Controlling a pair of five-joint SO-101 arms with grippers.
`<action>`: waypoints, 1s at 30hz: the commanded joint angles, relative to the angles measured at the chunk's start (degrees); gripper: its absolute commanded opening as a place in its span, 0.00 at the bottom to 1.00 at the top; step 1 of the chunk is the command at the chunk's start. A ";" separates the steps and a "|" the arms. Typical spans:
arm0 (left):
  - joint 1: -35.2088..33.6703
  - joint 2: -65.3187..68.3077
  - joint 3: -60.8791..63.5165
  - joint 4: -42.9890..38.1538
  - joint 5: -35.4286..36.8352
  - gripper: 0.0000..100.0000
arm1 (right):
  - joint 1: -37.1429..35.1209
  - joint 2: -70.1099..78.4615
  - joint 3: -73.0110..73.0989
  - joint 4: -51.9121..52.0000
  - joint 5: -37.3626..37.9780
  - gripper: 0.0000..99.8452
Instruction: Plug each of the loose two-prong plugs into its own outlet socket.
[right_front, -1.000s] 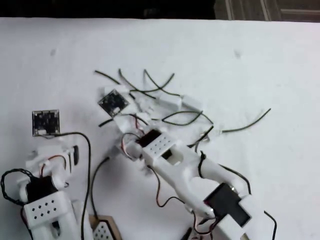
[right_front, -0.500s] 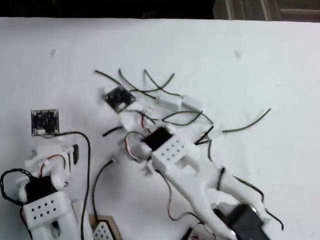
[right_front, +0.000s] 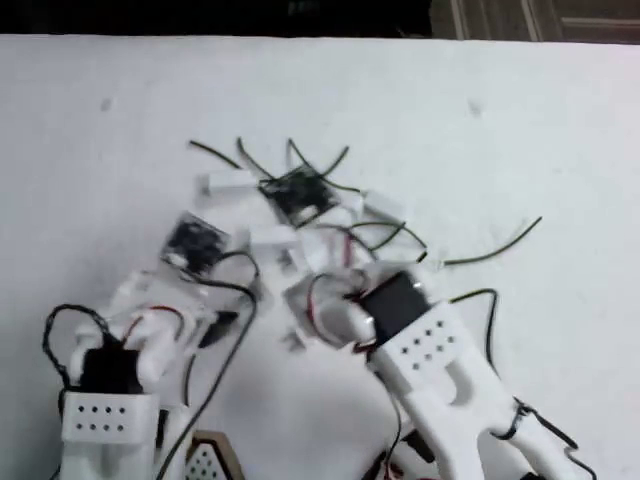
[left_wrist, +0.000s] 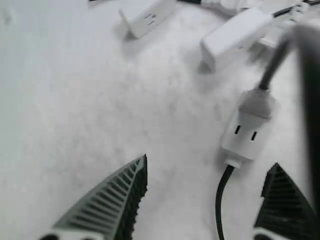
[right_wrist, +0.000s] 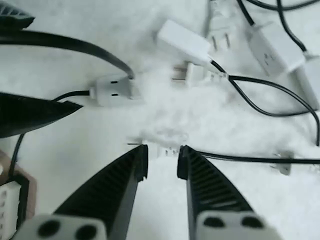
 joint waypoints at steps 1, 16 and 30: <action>5.05 -0.04 0.44 0.00 -1.76 0.36 | 7.34 -2.07 0.79 -0.57 -0.35 0.09; 5.76 41.01 -11.96 -13.80 -2.20 0.38 | 10.42 -2.24 15.12 -16.40 0.09 0.09; 6.55 70.46 -35.34 -10.81 -2.20 0.20 | 16.22 -2.33 15.03 -16.66 0.09 0.09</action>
